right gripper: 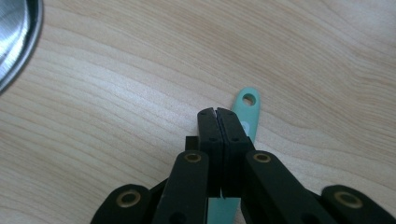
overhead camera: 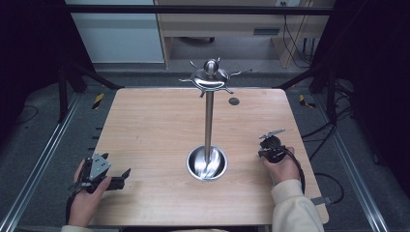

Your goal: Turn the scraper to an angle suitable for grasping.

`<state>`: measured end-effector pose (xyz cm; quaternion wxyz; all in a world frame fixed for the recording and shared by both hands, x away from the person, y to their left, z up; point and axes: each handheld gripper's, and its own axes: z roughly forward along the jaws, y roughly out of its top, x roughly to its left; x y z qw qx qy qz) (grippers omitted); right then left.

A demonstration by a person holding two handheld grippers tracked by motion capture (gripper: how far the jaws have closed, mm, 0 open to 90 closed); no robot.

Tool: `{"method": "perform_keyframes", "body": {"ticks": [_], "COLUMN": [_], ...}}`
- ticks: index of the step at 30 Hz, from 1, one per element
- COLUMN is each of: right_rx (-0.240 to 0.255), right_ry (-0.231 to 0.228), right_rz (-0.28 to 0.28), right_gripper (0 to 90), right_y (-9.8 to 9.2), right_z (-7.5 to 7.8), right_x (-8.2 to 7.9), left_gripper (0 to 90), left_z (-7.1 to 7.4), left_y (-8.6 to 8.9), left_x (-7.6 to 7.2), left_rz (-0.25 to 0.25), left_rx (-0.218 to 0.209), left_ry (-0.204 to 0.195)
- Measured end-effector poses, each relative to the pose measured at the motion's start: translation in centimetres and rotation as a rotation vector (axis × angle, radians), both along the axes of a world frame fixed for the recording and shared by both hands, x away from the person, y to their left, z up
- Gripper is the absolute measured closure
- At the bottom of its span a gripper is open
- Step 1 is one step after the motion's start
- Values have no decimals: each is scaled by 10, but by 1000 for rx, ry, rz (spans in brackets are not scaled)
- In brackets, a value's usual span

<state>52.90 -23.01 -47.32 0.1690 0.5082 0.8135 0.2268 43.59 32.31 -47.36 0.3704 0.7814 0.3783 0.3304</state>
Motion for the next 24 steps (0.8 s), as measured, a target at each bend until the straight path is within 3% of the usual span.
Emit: {"method": "perform_keyframes", "body": {"ticks": [12, 24], "right_rx": [-3, -10], "right_ry": [-37, -22], "right_rz": [-50, -93], "right_gripper": [874, 807], "right_y": [-6, -6], "right_z": [8, 13], "right_x": [-4, -7], "left_gripper": [29, 31], "left_z": [0, 0], "left_y": [0, -1], "left_x": [0, -1], "left_rz": [-5, 3], "left_rx": [3, 13], "left_ry": [4, -3]}}
